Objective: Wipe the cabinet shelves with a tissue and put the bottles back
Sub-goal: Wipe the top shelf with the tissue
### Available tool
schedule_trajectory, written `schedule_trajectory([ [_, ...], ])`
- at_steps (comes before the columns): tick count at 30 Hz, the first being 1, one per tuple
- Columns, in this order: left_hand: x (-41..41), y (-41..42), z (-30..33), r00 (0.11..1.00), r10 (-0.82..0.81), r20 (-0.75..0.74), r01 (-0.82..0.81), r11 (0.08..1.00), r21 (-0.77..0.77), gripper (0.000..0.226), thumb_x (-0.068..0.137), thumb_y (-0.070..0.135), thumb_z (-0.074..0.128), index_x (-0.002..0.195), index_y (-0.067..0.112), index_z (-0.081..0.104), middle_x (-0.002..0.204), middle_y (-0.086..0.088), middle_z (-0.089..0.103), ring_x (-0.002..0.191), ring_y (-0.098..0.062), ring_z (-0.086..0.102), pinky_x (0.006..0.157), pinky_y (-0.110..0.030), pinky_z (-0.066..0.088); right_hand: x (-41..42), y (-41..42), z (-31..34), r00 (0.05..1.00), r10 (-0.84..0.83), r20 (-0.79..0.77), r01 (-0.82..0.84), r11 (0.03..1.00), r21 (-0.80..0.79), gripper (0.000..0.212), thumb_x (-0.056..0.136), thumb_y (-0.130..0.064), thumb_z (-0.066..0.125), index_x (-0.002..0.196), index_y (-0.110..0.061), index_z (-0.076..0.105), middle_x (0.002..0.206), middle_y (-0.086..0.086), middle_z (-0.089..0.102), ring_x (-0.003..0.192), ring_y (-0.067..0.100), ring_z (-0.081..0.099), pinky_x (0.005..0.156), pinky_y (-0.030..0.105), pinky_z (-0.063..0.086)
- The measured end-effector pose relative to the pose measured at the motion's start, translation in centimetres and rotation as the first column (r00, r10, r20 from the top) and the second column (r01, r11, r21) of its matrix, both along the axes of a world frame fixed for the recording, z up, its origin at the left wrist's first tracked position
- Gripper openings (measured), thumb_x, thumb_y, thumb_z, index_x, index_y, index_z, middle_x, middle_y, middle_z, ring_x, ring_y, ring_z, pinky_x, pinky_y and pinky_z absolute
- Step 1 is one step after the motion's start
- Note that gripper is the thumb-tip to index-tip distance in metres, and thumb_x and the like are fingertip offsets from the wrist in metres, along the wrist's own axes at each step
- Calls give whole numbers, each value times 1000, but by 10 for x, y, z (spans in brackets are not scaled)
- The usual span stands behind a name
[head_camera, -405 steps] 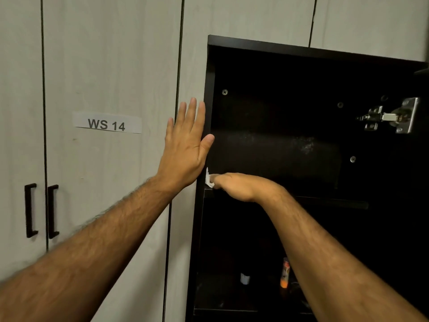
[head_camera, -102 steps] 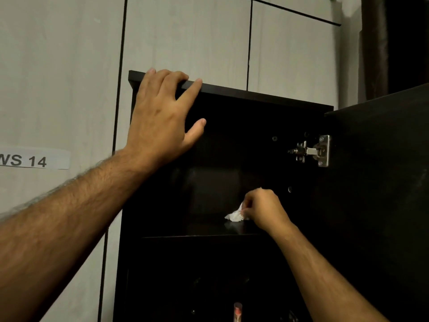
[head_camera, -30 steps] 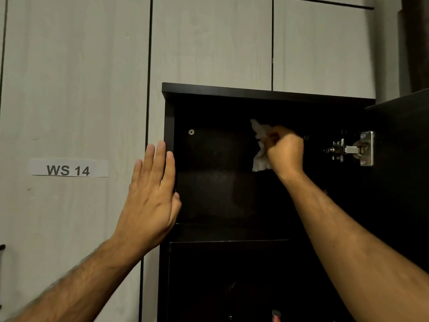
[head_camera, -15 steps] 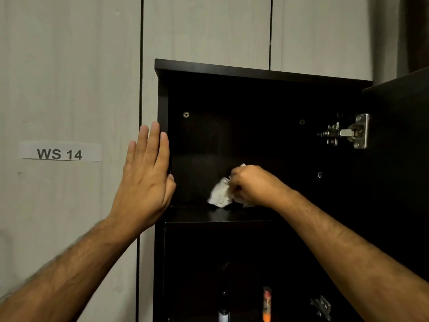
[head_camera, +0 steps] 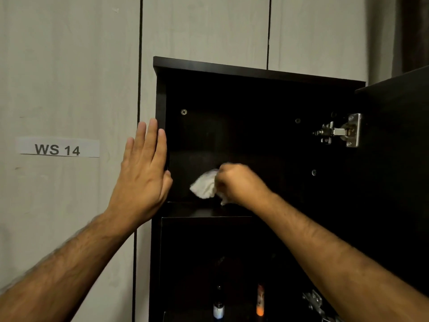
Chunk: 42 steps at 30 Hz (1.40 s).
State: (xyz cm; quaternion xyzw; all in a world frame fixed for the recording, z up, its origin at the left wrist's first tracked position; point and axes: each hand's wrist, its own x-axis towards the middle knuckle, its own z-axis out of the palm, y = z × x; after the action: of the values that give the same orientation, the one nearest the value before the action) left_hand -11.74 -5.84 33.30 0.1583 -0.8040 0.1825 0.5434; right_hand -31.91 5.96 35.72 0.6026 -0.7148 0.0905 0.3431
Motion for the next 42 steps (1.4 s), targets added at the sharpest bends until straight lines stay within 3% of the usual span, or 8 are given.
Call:
schedule_trajectory([
  [7,1,-3,1,1000,1,-5,-1,1000,-27,77,89,28,33,155,7,-1,163,-12,-10,150,-27,-13,122,-45,-4,-19,29,9,917,-393,73,375,909,180,4,83,-21,69,87,-19,69,83,1,58,75,20,58,59,29,42],
  [11,0,-3,0,1000,-11,-22,10,1000,-21,77,89,25,36,155,6,1,163,-13,-8,150,-27,-13,122,-47,-2,-54,67,12,756,-613,230,603,789,117,25,88,-27,69,107,-10,65,109,9,65,102,29,64,70,36,49],
  [13,-1,-2,1,999,-27,-29,27,1000,-13,77,88,23,37,155,5,3,163,-14,-8,150,-27,-12,122,-47,-1,-63,80,14,745,-590,310,619,785,6,22,92,-25,66,105,-7,66,103,11,66,95,28,65,65,33,50],
  [19,-1,-3,0,998,-51,-30,51,999,-7,77,89,24,37,155,6,2,163,-13,-9,150,-27,-12,122,-46,-2,-67,84,24,844,-502,188,536,771,-344,21,92,5,53,110,0,63,112,19,59,96,31,63,66,31,46],
  [27,1,-2,0,998,-63,-31,64,998,5,78,88,22,39,155,5,2,163,-12,-8,150,-27,-11,122,-48,1,-64,72,-7,727,-540,424,555,826,99,20,91,-31,67,101,-14,71,95,6,67,83,21,63,64,29,50],
  [32,2,-3,1,998,-61,-23,61,998,2,77,88,22,38,154,5,4,163,-12,-8,151,-28,-10,122,-50,3,-26,45,1,828,-361,429,373,926,58,9,83,-19,70,85,-11,72,86,6,69,84,23,68,72,31,57],
  [37,3,-3,2,999,-52,-13,52,999,0,79,87,20,42,155,6,2,163,-11,-10,151,-27,-11,122,-50,4,24,-4,-7,919,-112,378,120,993,4,13,83,-14,66,90,-18,77,95,6,72,90,24,68,80,34,57],
  [42,2,-5,1,997,-76,-14,76,997,4,81,86,18,44,155,5,4,164,-12,-9,151,-27,-9,122,-51,6,43,-30,8,946,-8,323,34,996,-77,13,80,-8,64,86,-14,74,85,6,66,78,26,68,69,36,58],
])
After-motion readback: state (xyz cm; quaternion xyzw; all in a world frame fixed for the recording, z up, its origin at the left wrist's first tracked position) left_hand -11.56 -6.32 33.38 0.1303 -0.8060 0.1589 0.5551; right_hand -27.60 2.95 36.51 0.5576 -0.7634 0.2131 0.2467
